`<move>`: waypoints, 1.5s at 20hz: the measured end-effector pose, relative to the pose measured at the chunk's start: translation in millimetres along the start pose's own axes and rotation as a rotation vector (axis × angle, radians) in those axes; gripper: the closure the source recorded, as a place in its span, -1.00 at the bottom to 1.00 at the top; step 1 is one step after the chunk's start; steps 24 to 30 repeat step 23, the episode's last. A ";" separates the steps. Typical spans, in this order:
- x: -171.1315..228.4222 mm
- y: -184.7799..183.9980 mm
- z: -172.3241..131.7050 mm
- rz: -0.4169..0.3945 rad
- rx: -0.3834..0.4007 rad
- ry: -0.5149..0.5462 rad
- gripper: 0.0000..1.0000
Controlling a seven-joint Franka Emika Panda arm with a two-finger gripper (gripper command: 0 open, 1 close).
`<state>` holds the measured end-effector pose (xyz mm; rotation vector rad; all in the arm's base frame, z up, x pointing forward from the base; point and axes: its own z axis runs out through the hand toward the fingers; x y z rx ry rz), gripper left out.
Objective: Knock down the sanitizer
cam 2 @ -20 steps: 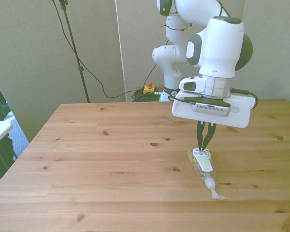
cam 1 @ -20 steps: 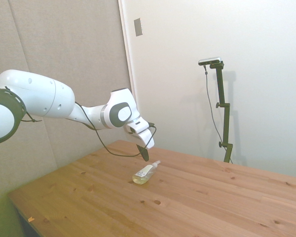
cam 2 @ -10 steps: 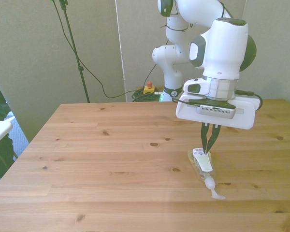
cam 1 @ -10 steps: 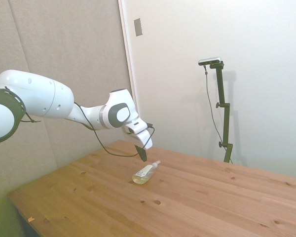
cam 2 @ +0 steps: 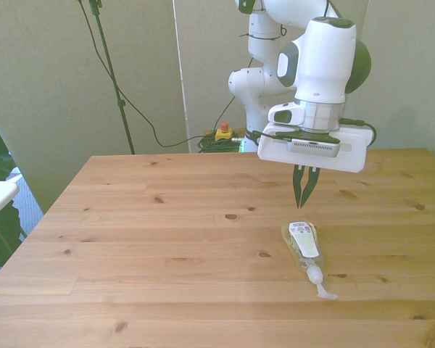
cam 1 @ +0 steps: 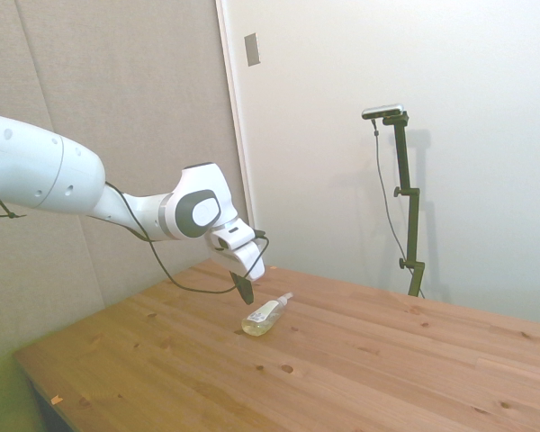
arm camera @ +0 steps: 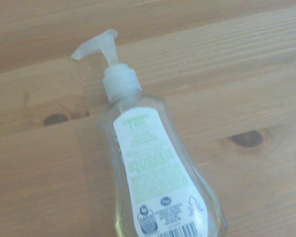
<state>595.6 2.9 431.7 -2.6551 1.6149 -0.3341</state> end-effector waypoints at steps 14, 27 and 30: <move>-31.0 27.5 -20.4 -0.066 0.007 -0.036 -1.00; -48.2 40.7 -19.7 -0.102 -0.016 -0.079 -1.00; -48.2 40.7 -19.7 -0.102 -0.016 -0.079 -1.00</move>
